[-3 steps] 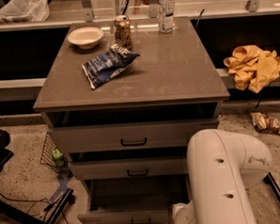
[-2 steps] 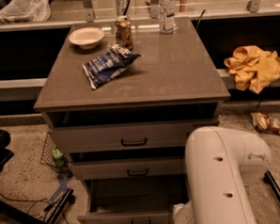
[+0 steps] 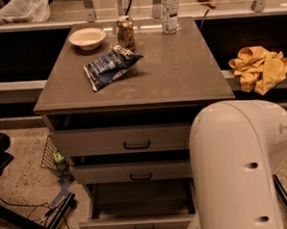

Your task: Open bottom drawer

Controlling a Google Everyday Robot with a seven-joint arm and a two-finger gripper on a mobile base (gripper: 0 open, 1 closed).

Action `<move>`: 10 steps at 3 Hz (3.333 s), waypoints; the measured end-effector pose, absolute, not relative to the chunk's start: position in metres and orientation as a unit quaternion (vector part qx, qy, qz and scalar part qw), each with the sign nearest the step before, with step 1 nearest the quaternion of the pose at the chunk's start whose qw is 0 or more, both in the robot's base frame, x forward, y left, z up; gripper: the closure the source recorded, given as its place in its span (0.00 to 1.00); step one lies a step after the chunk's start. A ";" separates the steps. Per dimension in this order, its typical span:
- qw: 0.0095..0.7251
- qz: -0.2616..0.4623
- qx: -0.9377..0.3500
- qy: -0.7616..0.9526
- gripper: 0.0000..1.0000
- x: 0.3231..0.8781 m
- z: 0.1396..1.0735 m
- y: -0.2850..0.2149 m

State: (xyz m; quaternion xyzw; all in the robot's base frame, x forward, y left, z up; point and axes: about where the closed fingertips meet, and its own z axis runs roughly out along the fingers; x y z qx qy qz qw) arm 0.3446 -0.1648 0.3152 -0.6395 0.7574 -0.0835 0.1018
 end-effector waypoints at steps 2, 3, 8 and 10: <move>0.129 -0.099 -0.633 0.756 1.00 0.365 0.294 -0.181; 0.207 -0.104 -0.614 0.755 1.00 0.405 0.263 -0.199; 0.340 -0.111 -0.681 0.639 1.00 0.489 0.241 -0.151; 0.304 -0.128 -0.723 0.607 1.00 0.537 0.204 -0.091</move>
Offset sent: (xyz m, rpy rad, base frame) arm 0.0785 -0.0130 -0.0447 0.1783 -0.2756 0.1038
